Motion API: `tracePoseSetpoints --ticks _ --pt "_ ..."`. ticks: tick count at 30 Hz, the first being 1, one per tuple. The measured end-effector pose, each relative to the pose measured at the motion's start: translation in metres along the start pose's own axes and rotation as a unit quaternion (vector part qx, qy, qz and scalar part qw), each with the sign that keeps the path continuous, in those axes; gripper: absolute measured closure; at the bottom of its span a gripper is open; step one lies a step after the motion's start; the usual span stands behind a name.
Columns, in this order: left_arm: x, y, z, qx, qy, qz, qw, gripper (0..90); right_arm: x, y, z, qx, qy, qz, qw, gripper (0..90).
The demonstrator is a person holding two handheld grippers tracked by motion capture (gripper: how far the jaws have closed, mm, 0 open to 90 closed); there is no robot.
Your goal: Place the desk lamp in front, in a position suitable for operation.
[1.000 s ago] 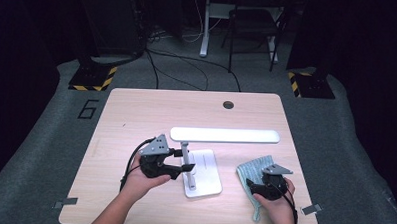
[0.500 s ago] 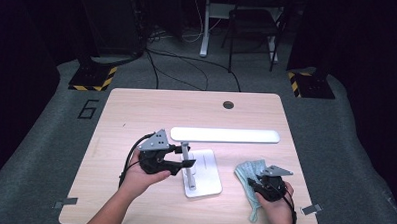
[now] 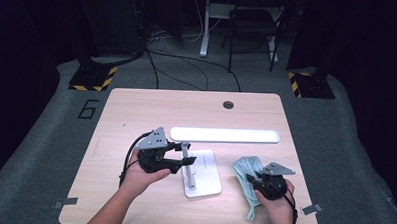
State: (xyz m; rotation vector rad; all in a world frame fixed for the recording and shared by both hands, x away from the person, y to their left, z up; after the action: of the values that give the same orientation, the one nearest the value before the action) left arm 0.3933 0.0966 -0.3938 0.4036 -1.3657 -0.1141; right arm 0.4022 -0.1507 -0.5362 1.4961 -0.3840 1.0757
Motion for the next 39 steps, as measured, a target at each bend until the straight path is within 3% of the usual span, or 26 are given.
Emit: tracePoseSetpoints --ticks 5,8,9,10,11,13,17,18,19,22,26,30,36,39 --pt "0.000 0.000 0.001 0.003 -0.006 -0.010 0.9999 51.7 0.025 0.013 -0.025 0.030 0.018 0.032 0.9989 73.1" --pt "0.000 0.000 0.003 0.000 -0.006 -0.009 0.9999 51.9 0.032 0.016 -0.045 0.054 0.022 0.033 0.9977 73.0" --pt "0.000 -0.001 0.003 -0.001 -0.007 -0.007 0.9999 51.9 0.032 0.014 -0.058 0.067 0.025 0.029 0.9970 72.9" --pt "0.000 -0.001 0.003 -0.003 -0.008 -0.008 0.9999 51.9 0.032 0.014 -0.058 0.067 0.025 0.029 0.9970 72.9" --pt "0.000 -0.001 0.004 -0.007 -0.010 -0.010 0.9999 52.0 0.030 0.010 -0.074 0.079 0.036 0.022 0.9960 72.7" --pt "-0.001 0.000 0.006 -0.014 -0.010 -0.014 0.9997 52.0 0.029 0.008 -0.079 0.082 0.042 0.021 0.9955 72.8" --pt "-0.001 -0.001 0.010 -0.021 -0.013 -0.012 0.9996 51.9 0.021 0.000 -0.106 0.099 0.072 0.014 0.9924 71.8" --pt "-0.001 -0.001 0.011 -0.023 -0.013 -0.011 0.9996 51.9 0.019 -0.002 -0.111 0.102 0.080 0.010 0.9915 70.5" --pt "-0.001 -0.001 0.012 -0.025 -0.013 -0.013 0.9995 51.9 0.015 -0.007 -0.116 0.093 0.093 0.006 0.9913 63.7" --pt "-0.002 -0.001 0.012 -0.023 -0.016 -0.013 0.9995 51.9 0.011 -0.015 -0.116 0.084 0.092 0.001 0.9922 56.9" --pt "0.000 -0.001 0.013 -0.012 -0.018 -0.014 0.9997 51.2 0.011 -0.015 -0.113 0.070 0.067 0.015 0.9952 49.8" --pt "0.006 0.000 0.014 -0.014 -0.018 0.003 0.9997 50.2 0.009 -0.018 -0.116 0.074 0.070 0.015 0.9947 60.4" --pt "0.006 0.000 0.014 -0.014 -0.014 0.001 0.9998 52.0 0.003 -0.021 -0.119 0.070 0.090 0.017 0.9933 67.6" --pt "0.005 0.000 0.014 -0.012 -0.014 0.000 0.9998 52.1 0.002 -0.026 -0.118 0.075 0.081 0.008 0.9939 70.3"
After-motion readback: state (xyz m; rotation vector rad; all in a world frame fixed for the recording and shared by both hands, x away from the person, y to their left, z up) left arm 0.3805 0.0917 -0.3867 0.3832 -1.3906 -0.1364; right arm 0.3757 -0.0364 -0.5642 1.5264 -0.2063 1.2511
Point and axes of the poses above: each handheld gripper's, and its own axes: y roughly backward along the jaws, x roughly out of its top, z roughly to its right, the point moved 9 cm from there along -y, roughly forward along the jaws, and after that the axes turned 13 degrees about -x, right-handed, at the moved point
